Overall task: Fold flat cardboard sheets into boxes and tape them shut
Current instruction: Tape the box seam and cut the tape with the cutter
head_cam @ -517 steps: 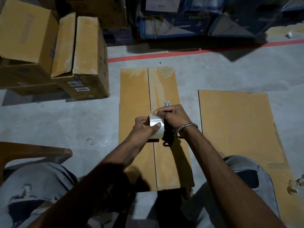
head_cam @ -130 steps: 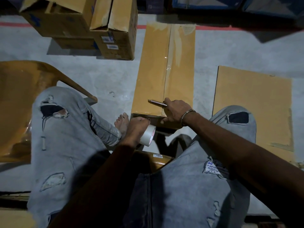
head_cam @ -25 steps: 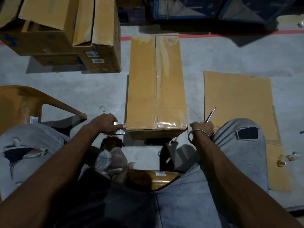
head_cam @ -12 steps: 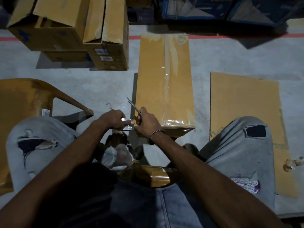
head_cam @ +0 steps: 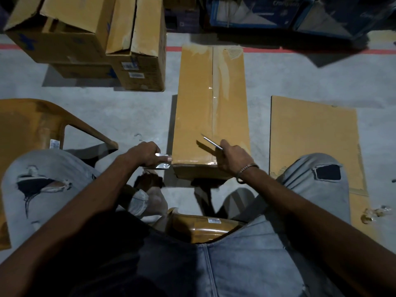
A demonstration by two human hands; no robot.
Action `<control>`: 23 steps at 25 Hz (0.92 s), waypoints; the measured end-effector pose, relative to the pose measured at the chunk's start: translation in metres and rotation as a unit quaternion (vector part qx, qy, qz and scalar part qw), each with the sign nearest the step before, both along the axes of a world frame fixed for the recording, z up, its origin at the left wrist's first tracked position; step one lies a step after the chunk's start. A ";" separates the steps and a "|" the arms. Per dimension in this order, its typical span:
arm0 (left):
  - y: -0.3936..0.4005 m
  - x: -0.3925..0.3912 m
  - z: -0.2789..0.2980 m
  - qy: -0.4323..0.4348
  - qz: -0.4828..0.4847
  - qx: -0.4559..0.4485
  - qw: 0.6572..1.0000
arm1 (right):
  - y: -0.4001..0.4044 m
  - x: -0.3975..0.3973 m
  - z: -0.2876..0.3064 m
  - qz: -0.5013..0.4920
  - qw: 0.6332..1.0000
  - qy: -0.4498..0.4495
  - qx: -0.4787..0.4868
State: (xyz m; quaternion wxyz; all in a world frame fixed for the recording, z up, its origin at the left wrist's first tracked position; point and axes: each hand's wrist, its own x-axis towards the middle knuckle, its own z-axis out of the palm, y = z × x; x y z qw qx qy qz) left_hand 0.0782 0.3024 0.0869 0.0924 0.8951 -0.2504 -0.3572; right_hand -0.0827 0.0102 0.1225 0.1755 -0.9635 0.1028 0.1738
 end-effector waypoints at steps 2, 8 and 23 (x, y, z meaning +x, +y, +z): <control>0.000 -0.001 0.000 0.004 0.002 0.002 1.000 | -0.023 -0.006 0.004 -0.010 0.999 0.014 -0.035; -0.005 -0.003 0.002 -0.020 0.012 -0.015 1.000 | -0.055 -0.019 0.001 -0.166 0.984 -0.011 -0.067; -0.053 -0.019 0.003 0.092 0.013 -0.098 0.991 | -0.068 -0.008 0.008 -0.527 0.833 -0.151 0.076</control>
